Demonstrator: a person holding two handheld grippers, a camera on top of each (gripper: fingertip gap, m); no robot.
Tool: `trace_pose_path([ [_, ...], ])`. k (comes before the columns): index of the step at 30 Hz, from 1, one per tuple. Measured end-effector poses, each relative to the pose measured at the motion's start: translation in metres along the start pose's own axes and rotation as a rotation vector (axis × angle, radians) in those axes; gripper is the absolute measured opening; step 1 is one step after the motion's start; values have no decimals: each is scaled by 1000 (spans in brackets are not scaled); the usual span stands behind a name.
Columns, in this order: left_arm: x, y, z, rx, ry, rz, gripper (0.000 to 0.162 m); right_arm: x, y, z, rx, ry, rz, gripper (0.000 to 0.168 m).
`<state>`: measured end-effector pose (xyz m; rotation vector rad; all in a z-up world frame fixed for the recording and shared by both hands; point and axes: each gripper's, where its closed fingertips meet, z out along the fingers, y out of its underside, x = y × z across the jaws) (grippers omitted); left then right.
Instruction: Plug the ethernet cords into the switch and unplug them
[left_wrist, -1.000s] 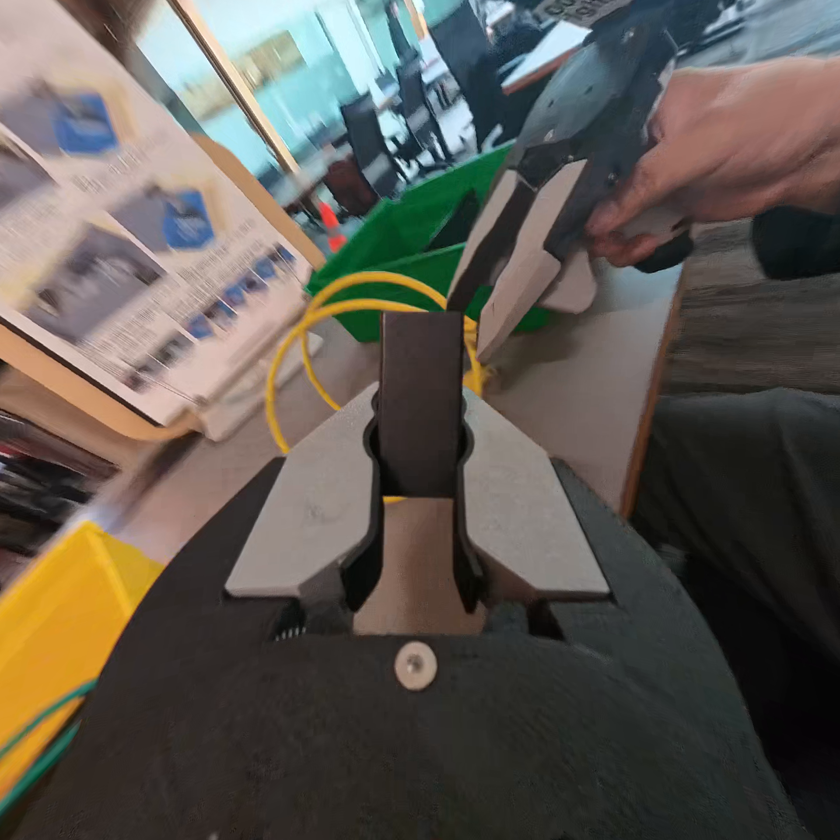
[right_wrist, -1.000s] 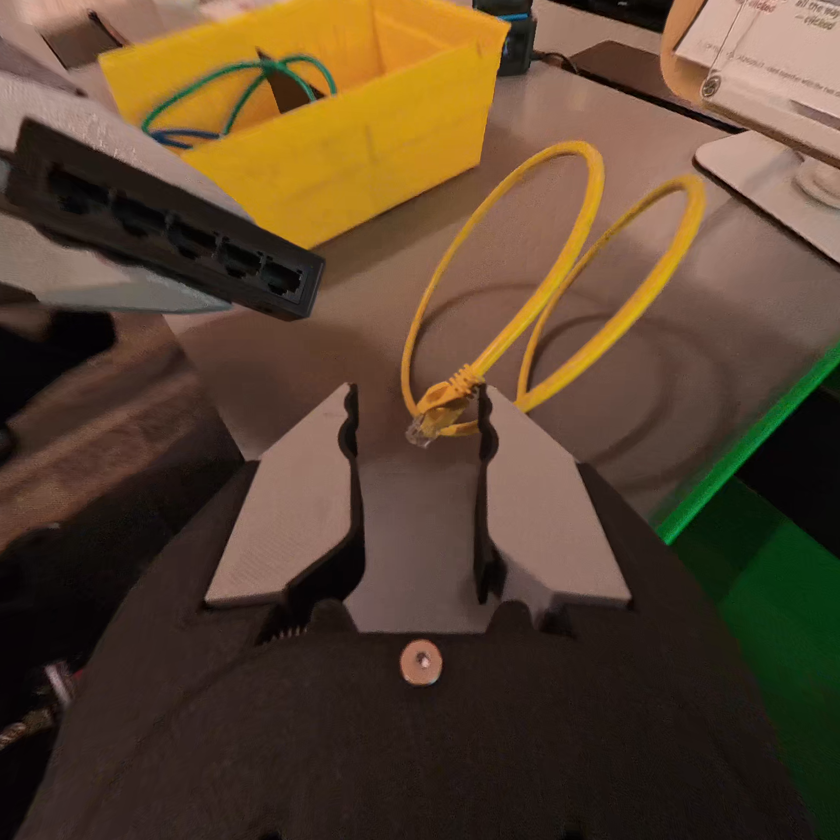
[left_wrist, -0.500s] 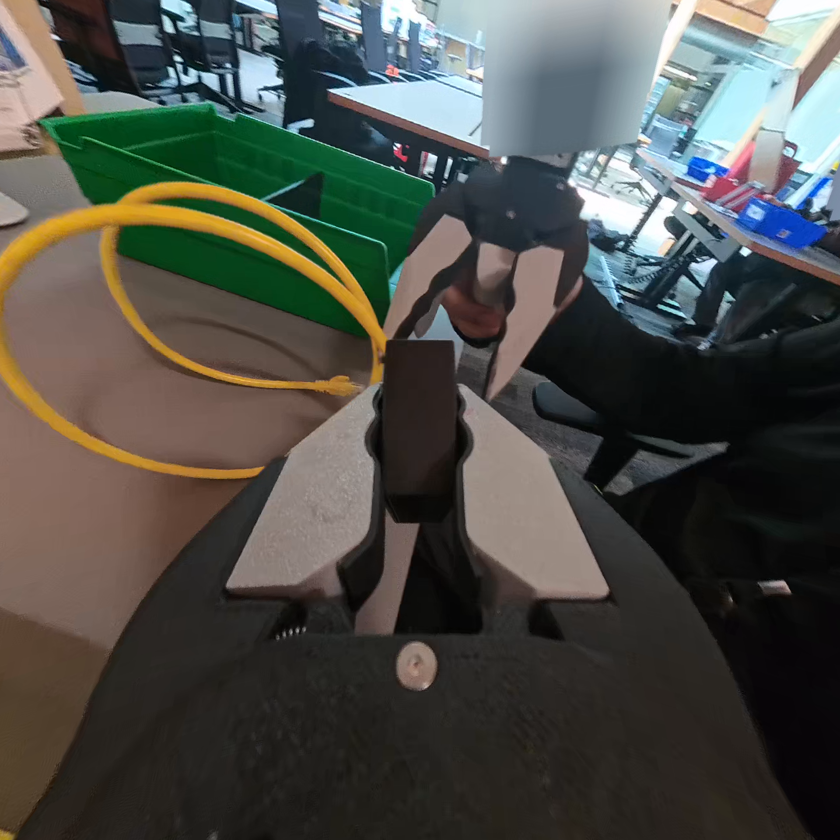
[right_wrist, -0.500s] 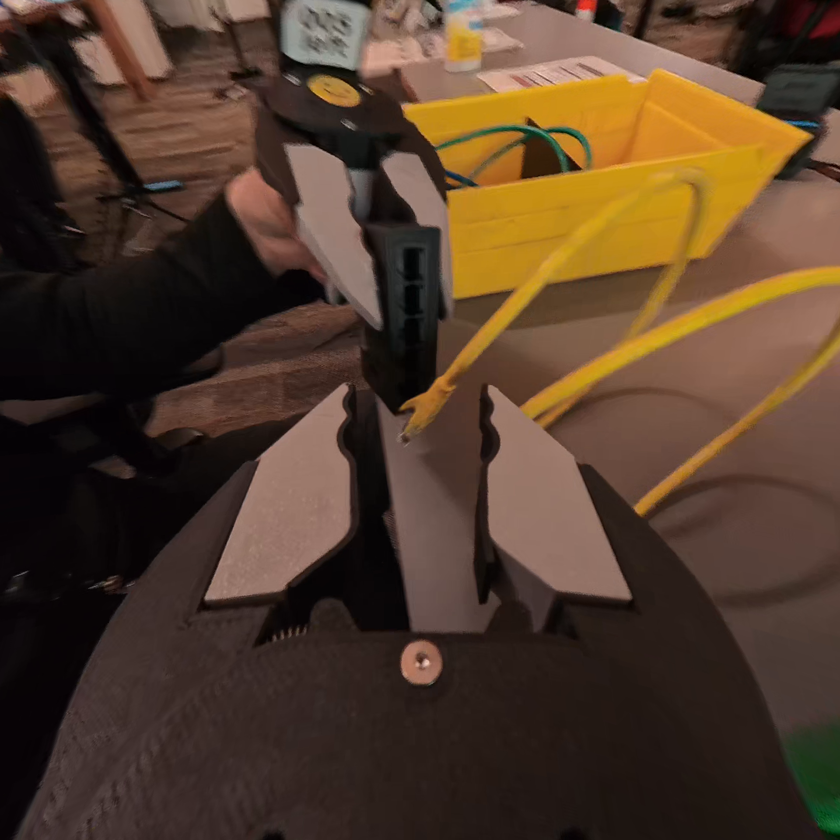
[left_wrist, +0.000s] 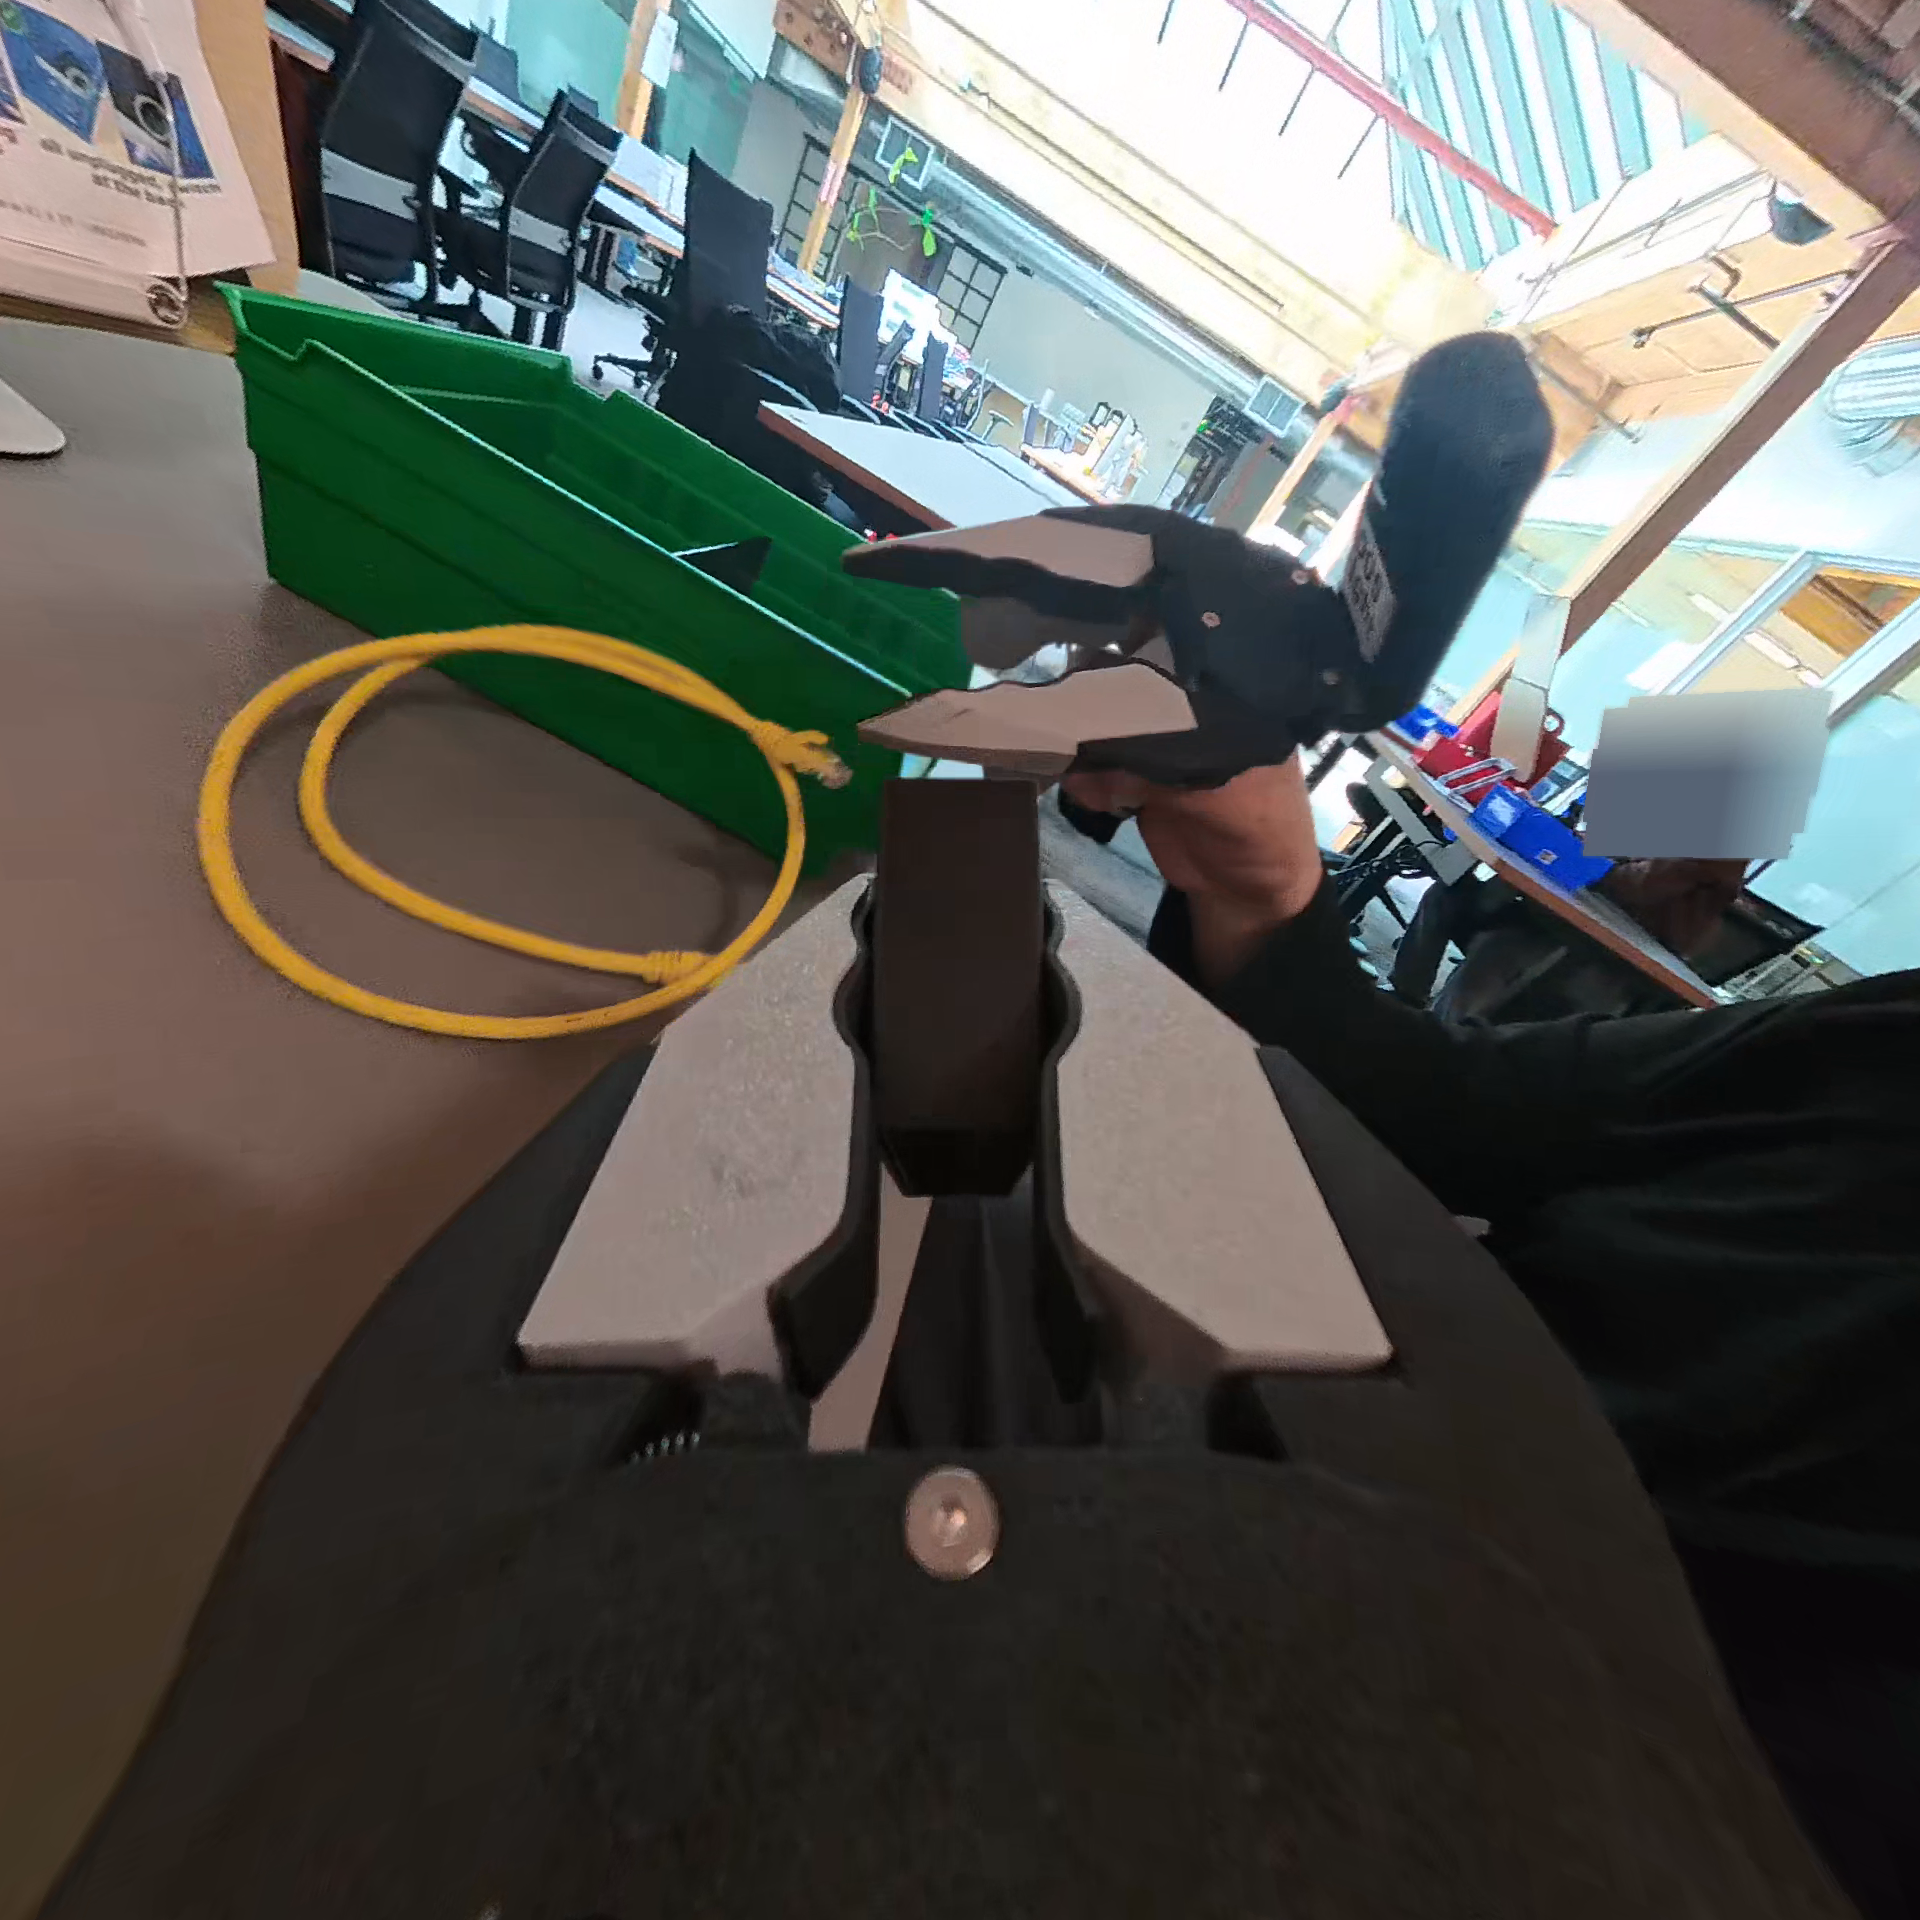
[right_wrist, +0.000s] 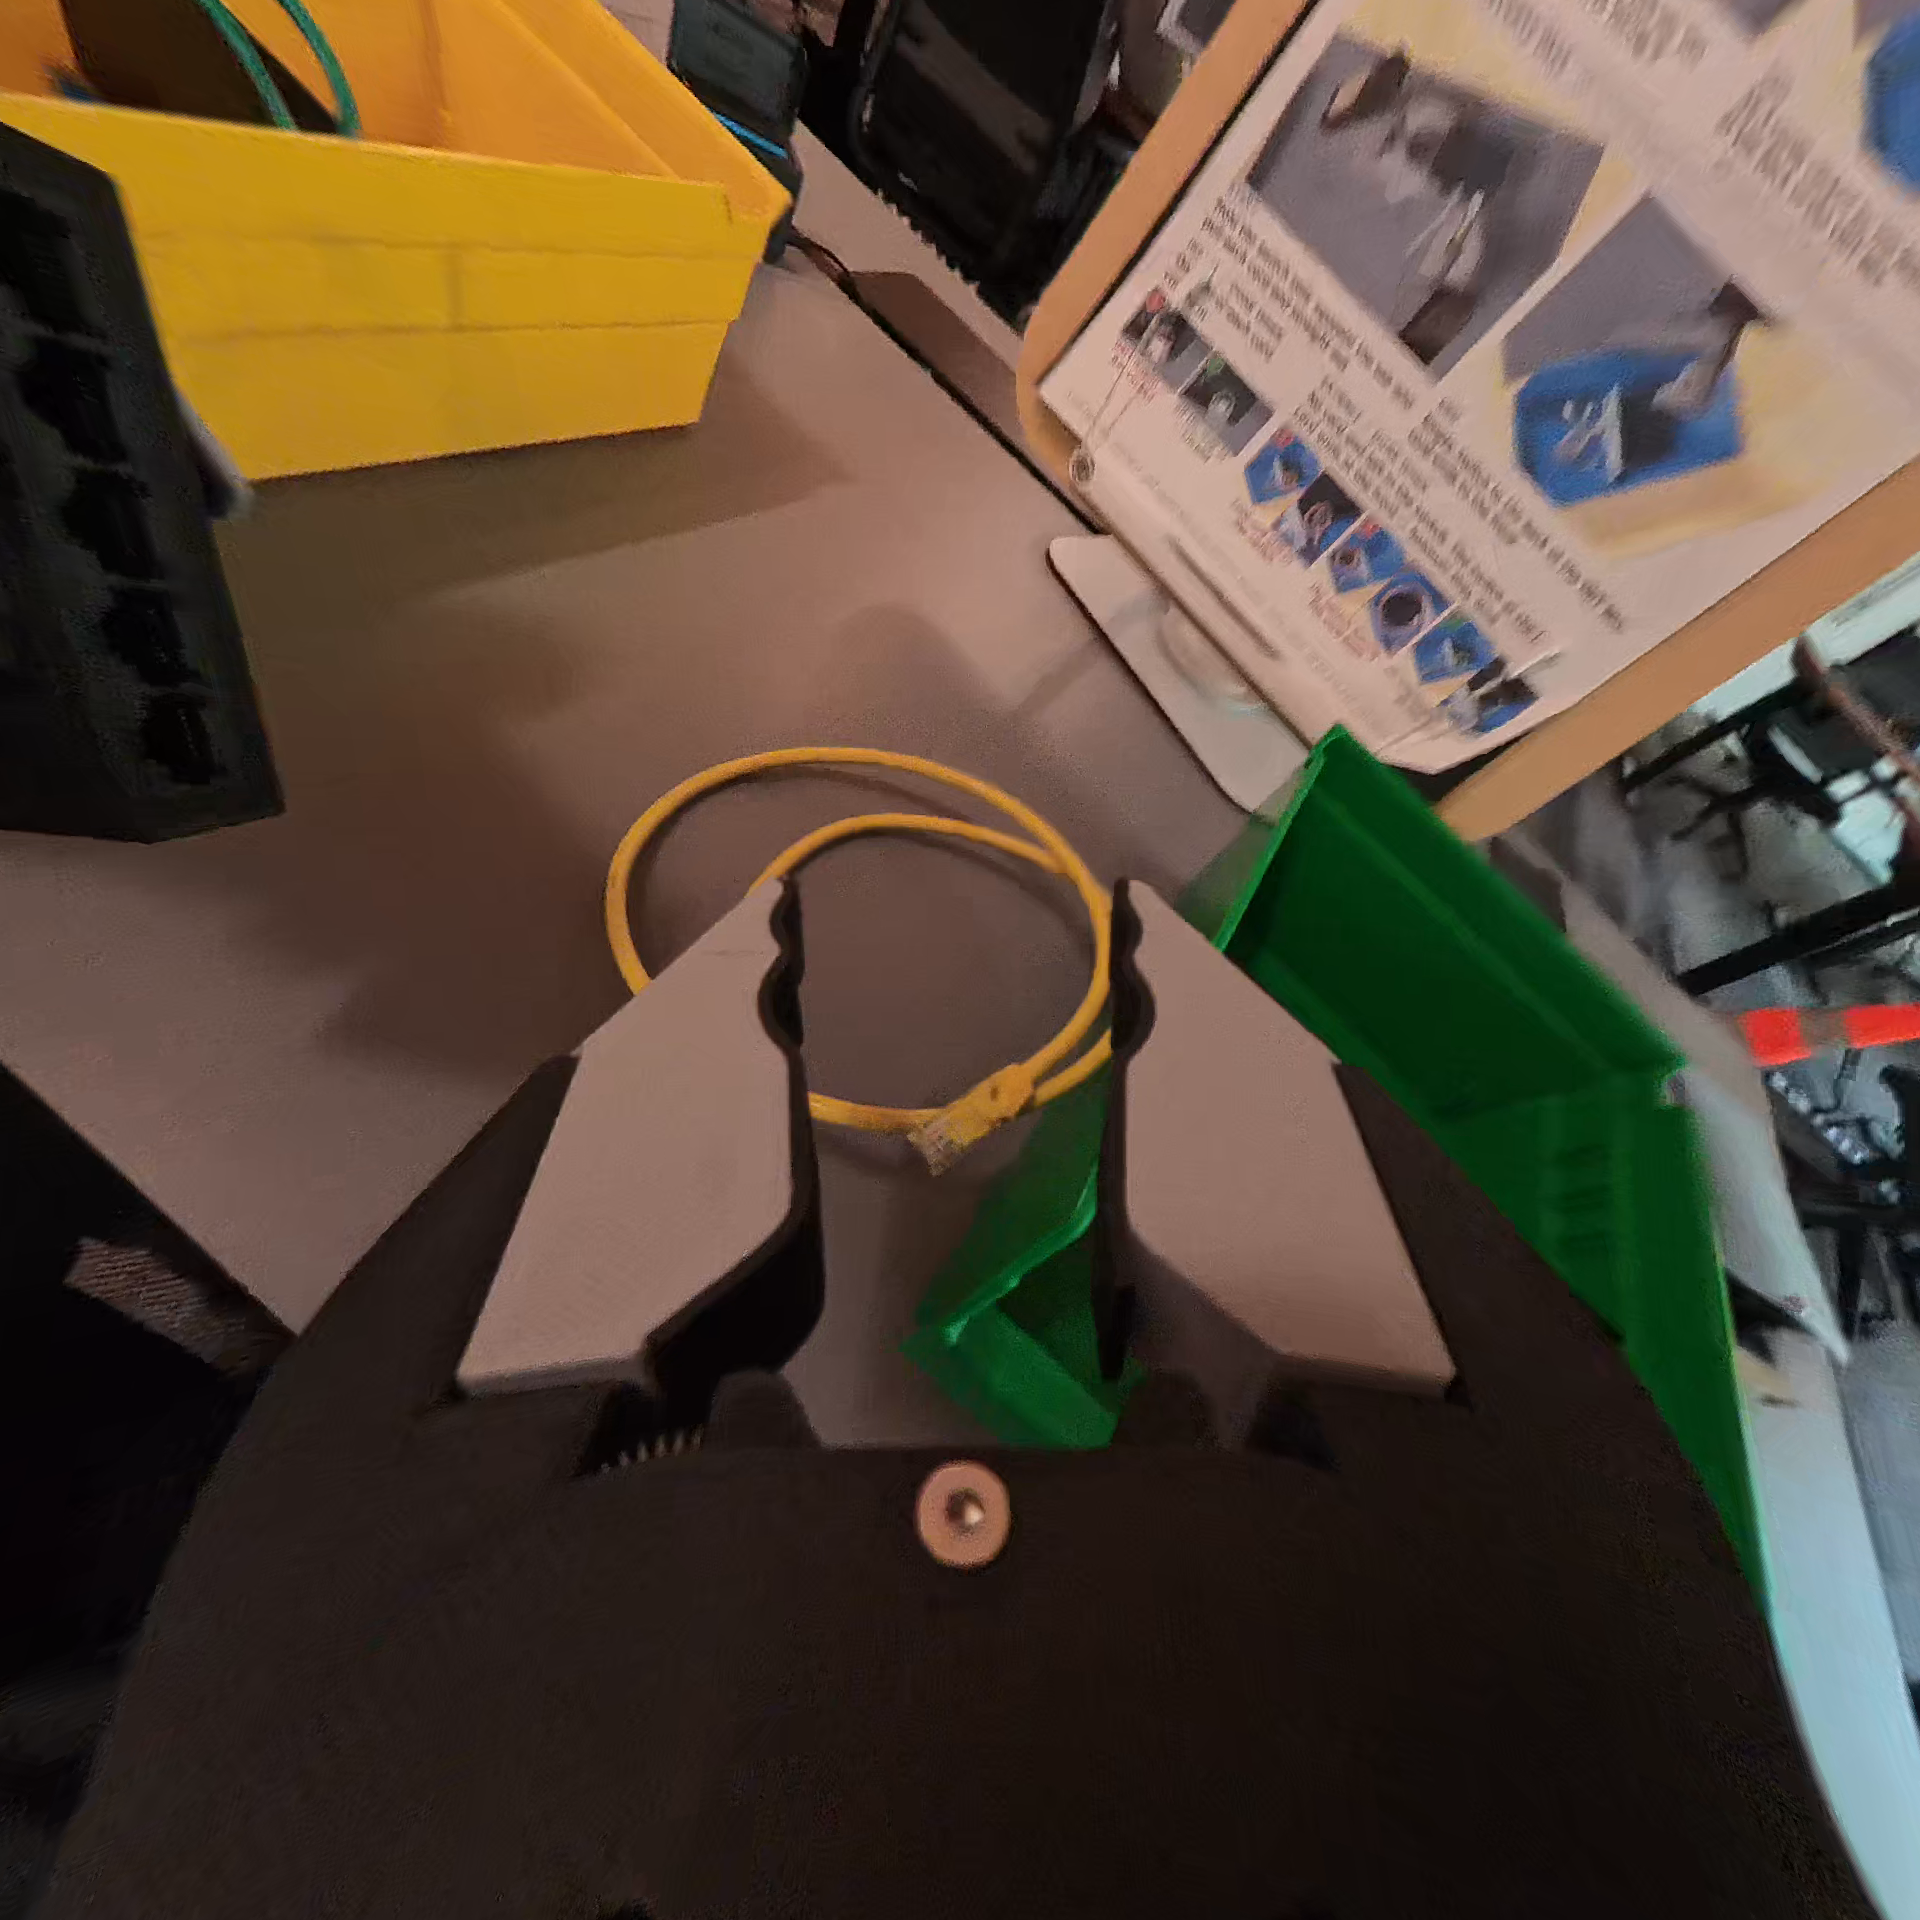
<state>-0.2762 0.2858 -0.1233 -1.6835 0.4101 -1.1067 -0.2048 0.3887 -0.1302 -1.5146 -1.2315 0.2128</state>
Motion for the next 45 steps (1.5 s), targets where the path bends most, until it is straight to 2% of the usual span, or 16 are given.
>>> trace_pose_path([
  [6, 15, -2, 4, 10, 61, 0, 26, -36, -29, -17, 156, -245, 61, 65],
  [8, 24, -5, 5, 25, 95, 20, 26, -76, -34, -29, 194, -531, 104, 52],
  [10, 26, -2, 7, 2, 100, 34, 26, -107, -39, -43, 230, -779, 175, 14],
  [14, 26, 1, 7, -16, 93, 54, 26, -109, -41, -39, 242, -905, 358, 25],
  [15, 27, -1, 6, -9, 101, 54, 26, -108, -39, -39, 232, -937, 386, 34],
  [16, 29, -2, 5, -2, 110, 53, 26, -108, -39, -43, 241, -978, 395, 58],
  [20, 36, -2, 6, -5, 157, 42, 26, -115, -45, -63, 300, -1138, 417, 44],
  [23, 40, 1, 11, -18, 183, 46, 26, -135, -33, -51, 215, -1087, 309, 40],
  [25, 38, 5, 14, -40, 154, 75, 26, -145, -28, -46, 183, -1056, 257, 28],
  [28, 31, 4, 9, -63, 69, 182, 29, -150, -29, -40, 151, -1072, 331, 27],
  [30, 17, -1, 2, -91, -77, 292, 40, -150, -30, -36, 142, -1083, 406, 25],
  [33, 2, -7, -19, -161, -312, 531, 43, -142, -28, -28, 122, -1076, 508, 24],
  [38, 5, 8, -32, -353, -487, 916, 28, -115, -40, -30, 184, -1161, 807, 24],
  [41, -7, -19, -36, -318, -779, 1204, 51, -104, -47, -34, 220, -1236, 971, 24],
  [44, -3, -17, -25, -366, -836, 1400, 49, -97, -53, -36, 250, -1274, 1104, 24],
  [45, -8, -11, -22, -428, -851, 1442, 57, -96, -56, -37, 259, -1293, 1142, 24],
])
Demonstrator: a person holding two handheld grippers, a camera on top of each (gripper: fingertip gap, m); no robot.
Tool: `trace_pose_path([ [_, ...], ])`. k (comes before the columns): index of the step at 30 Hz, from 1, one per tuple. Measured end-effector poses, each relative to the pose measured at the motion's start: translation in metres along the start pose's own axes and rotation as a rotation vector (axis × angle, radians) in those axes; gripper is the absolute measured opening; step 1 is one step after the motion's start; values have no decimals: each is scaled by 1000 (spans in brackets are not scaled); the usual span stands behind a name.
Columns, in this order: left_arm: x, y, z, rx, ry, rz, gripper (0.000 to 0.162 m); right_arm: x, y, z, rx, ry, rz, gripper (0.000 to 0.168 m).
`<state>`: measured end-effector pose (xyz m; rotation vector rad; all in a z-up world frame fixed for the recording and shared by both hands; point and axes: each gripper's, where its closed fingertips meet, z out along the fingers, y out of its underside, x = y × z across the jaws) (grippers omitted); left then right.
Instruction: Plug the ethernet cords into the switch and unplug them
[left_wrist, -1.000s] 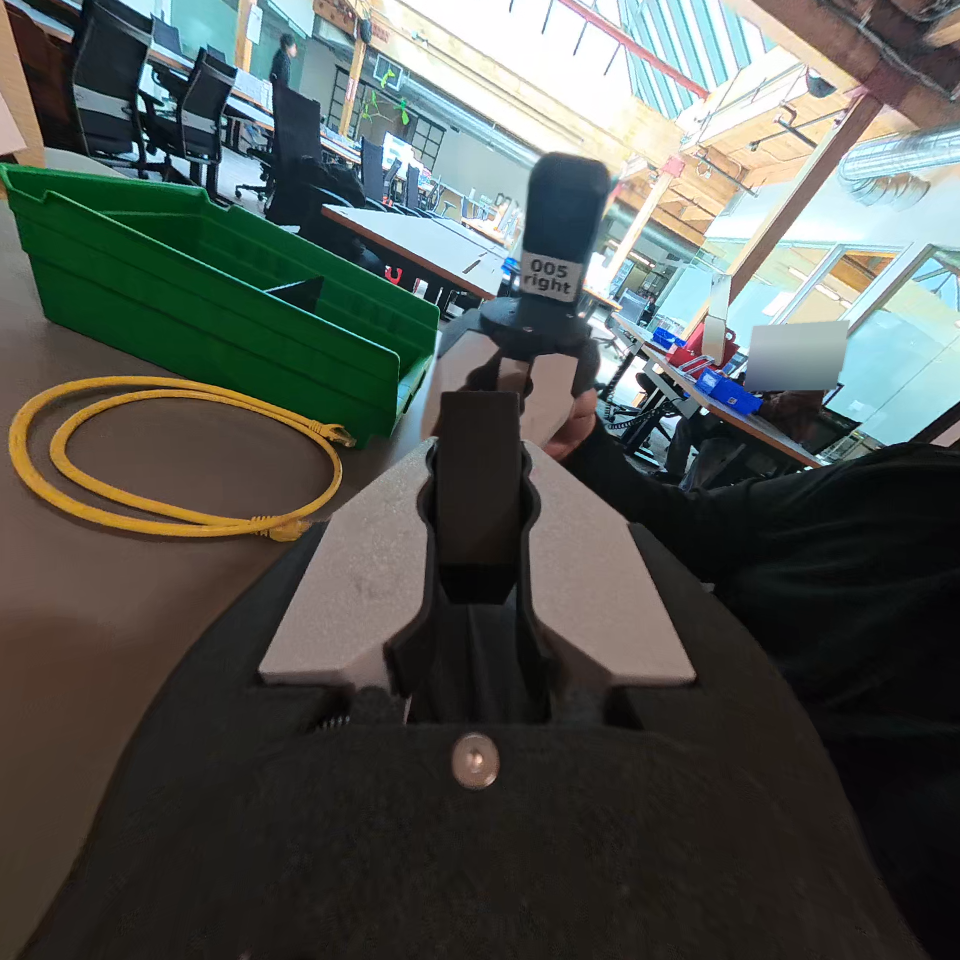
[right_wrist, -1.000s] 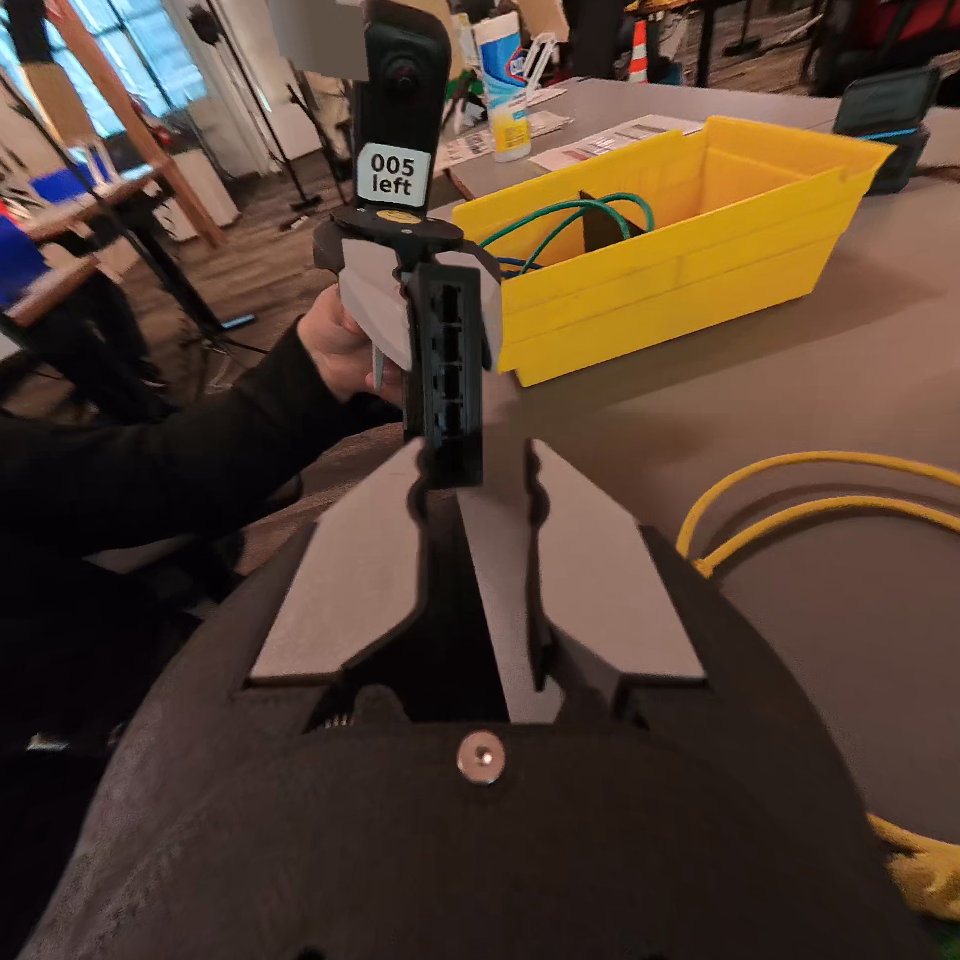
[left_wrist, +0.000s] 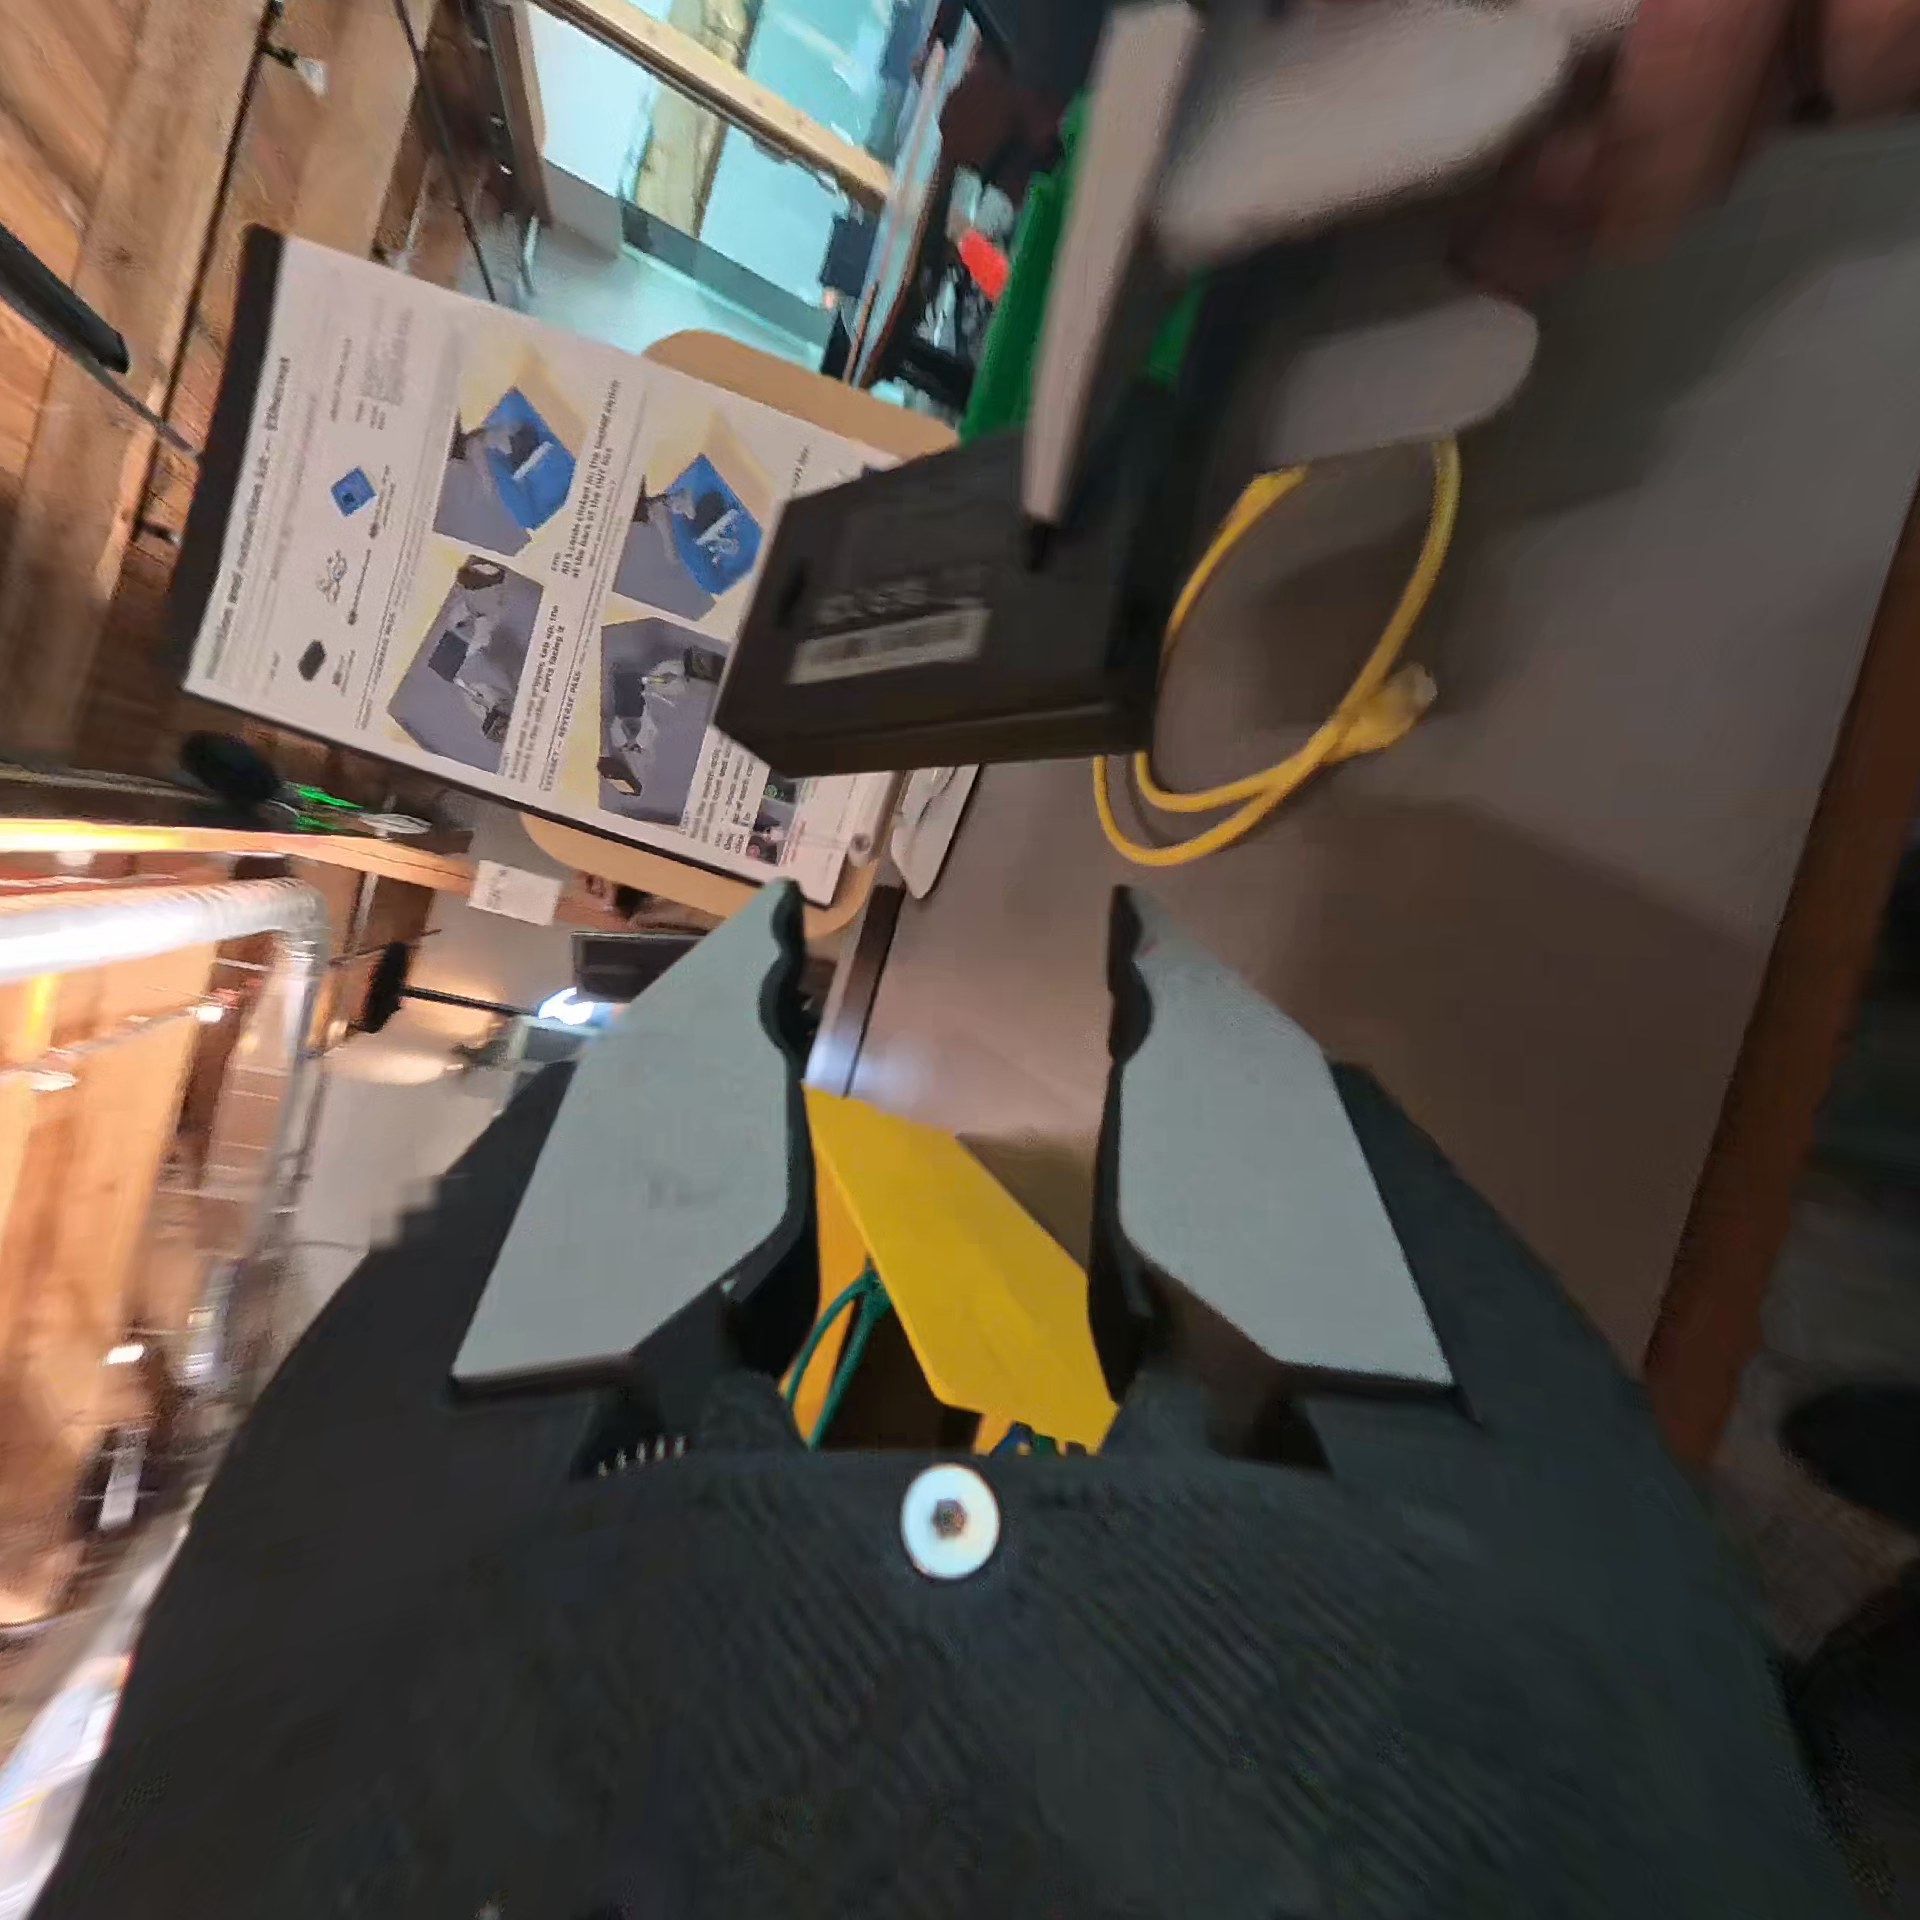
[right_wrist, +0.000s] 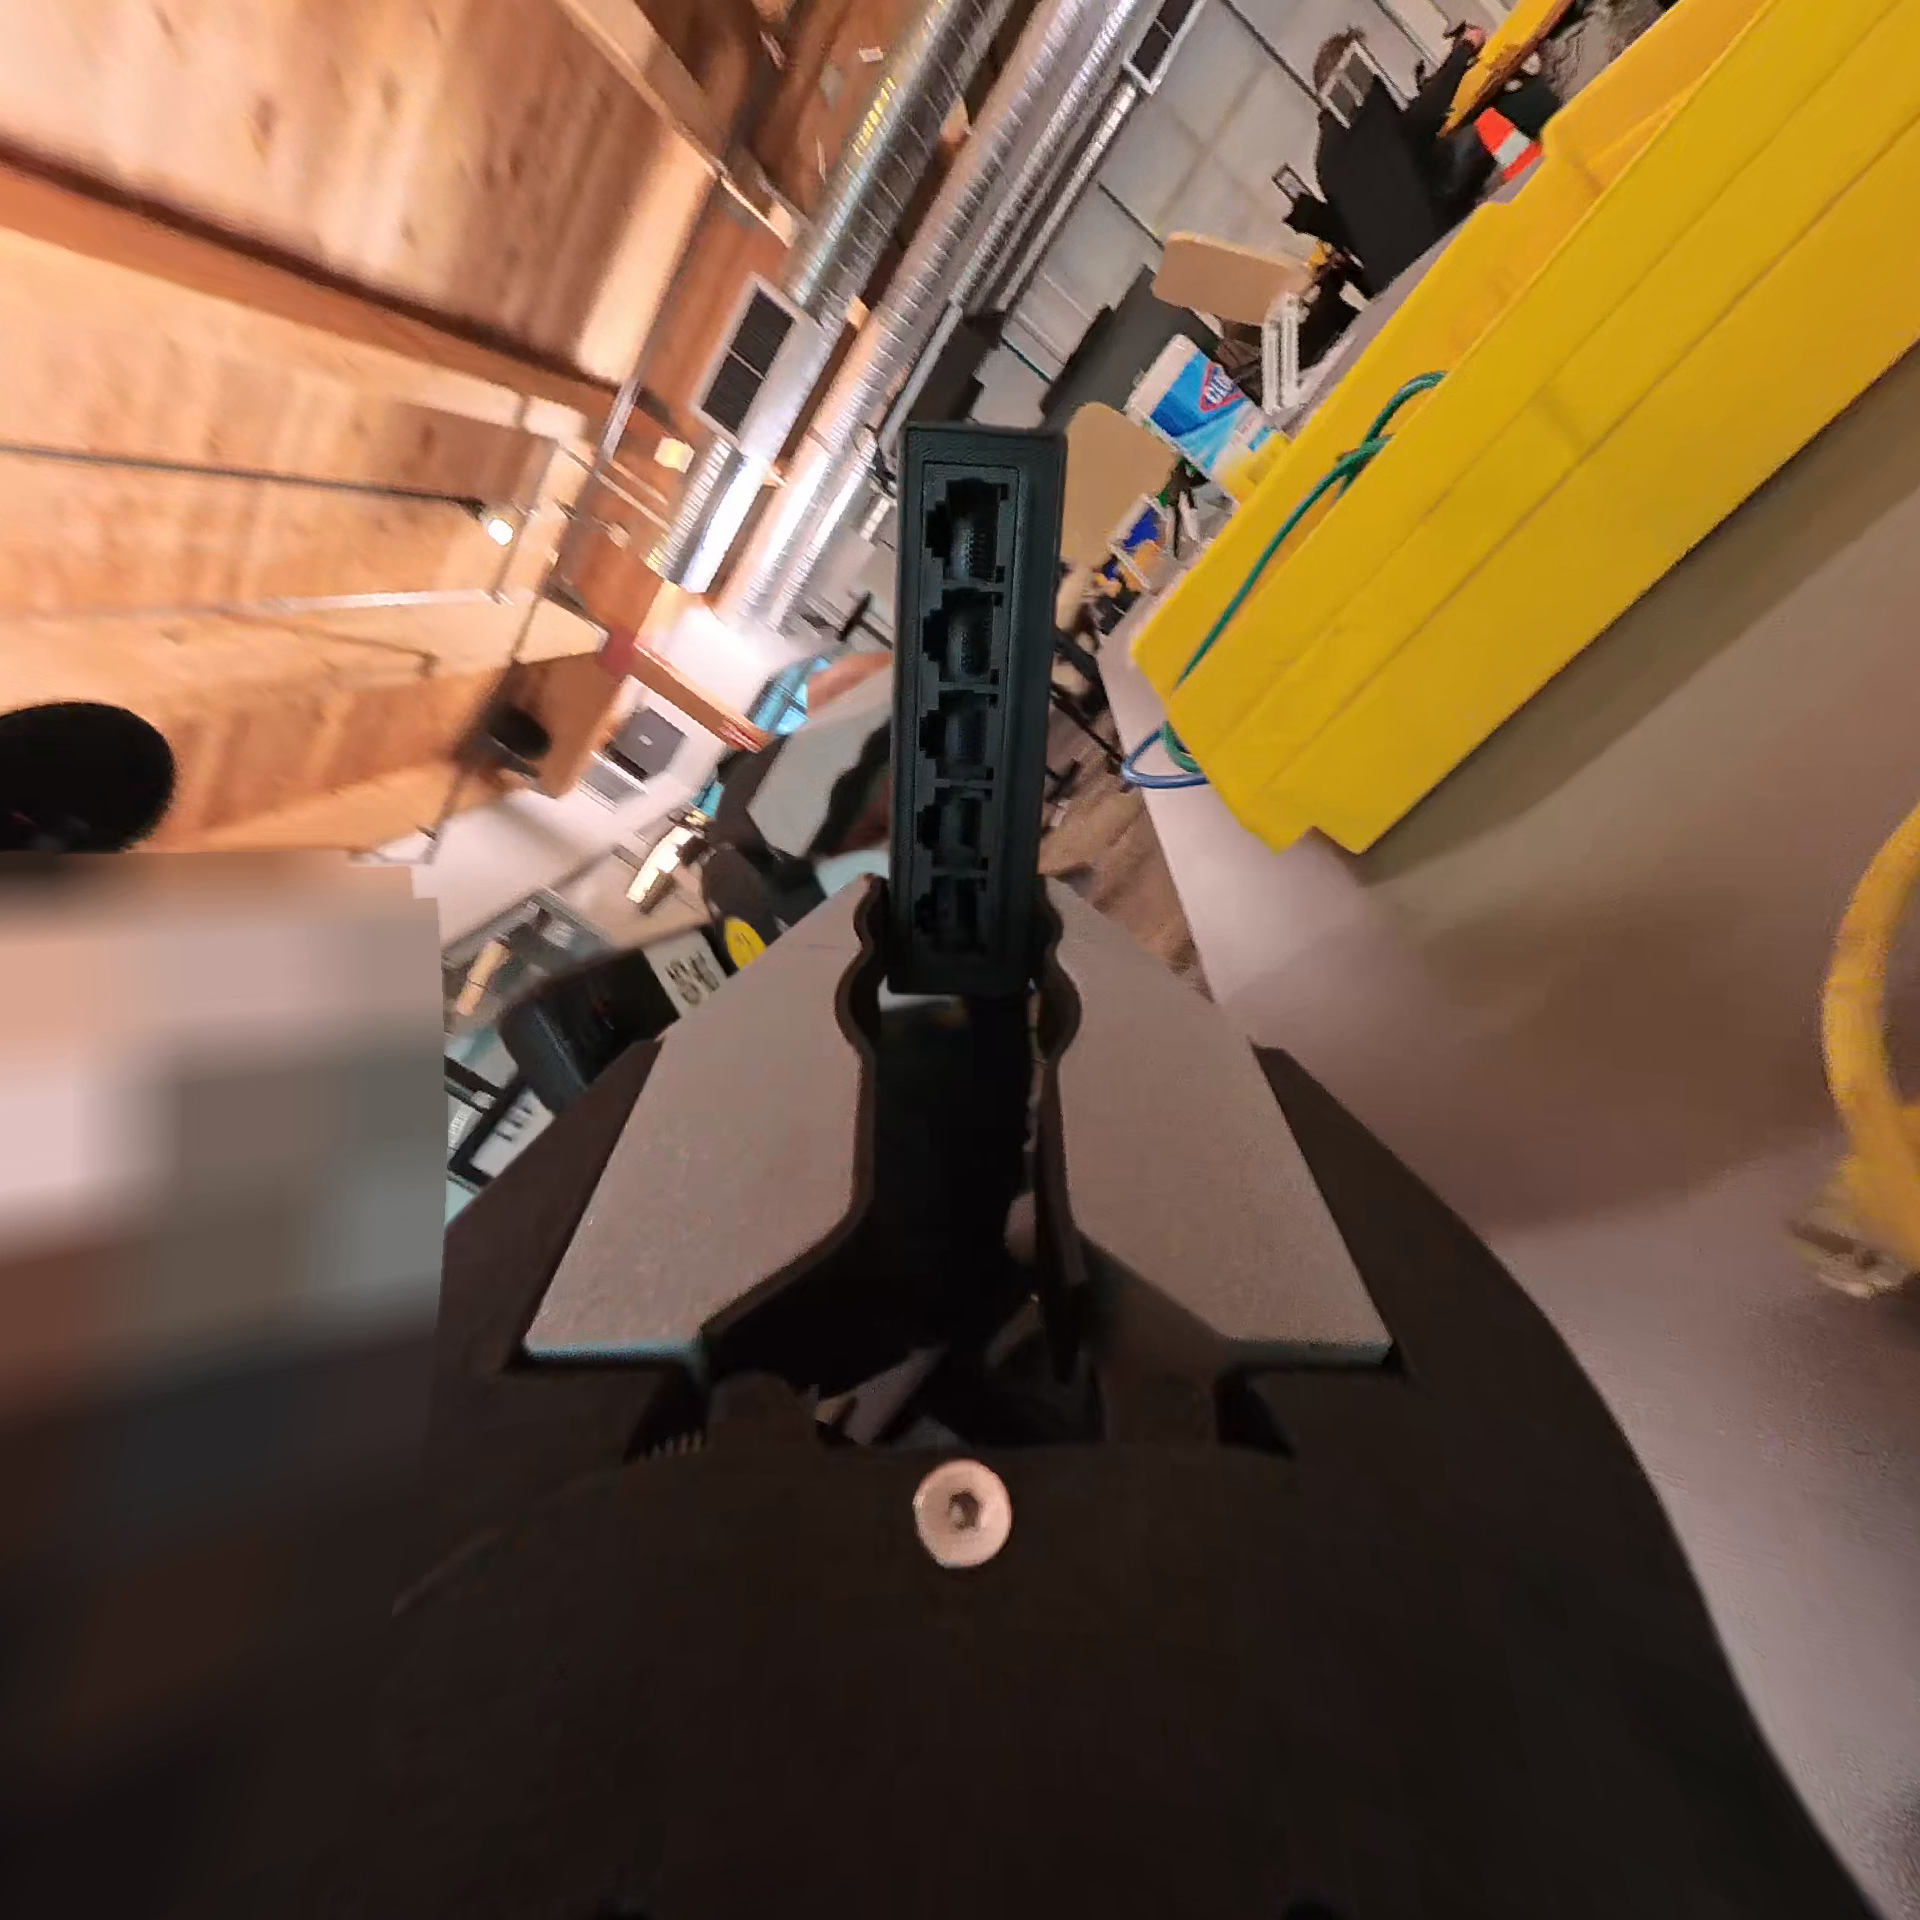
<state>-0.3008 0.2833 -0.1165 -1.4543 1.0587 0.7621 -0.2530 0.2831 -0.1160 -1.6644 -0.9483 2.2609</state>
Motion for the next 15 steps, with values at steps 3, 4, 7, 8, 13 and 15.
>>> trace_pose_path([
  [3, -1, -9, 8, 0, -131, 186, 66, -4, -1, 3, 33, -36, 63, 24],
  [4, -7, -17, 8, 31, -215, 233, 64, -4, 0, 5, 35, -41, 77, 24],
  [7, -13, -39, 6, 117, -420, 427, 54, -7, 6, 9, 30, -96, 147, 24],
  [8, -6, -43, 8, 138, -440, 491, 46, -9, 8, 11, 23, -115, 170, 24],
  [13, 2, -33, 14, 137, -425, 460, 30, -4, 15, 11, -26, -90, 137, 27],
  [15, -2, -35, 11, 175, -427, 378, 28, -10, 9, 6, -35, -76, 66, 29],
])
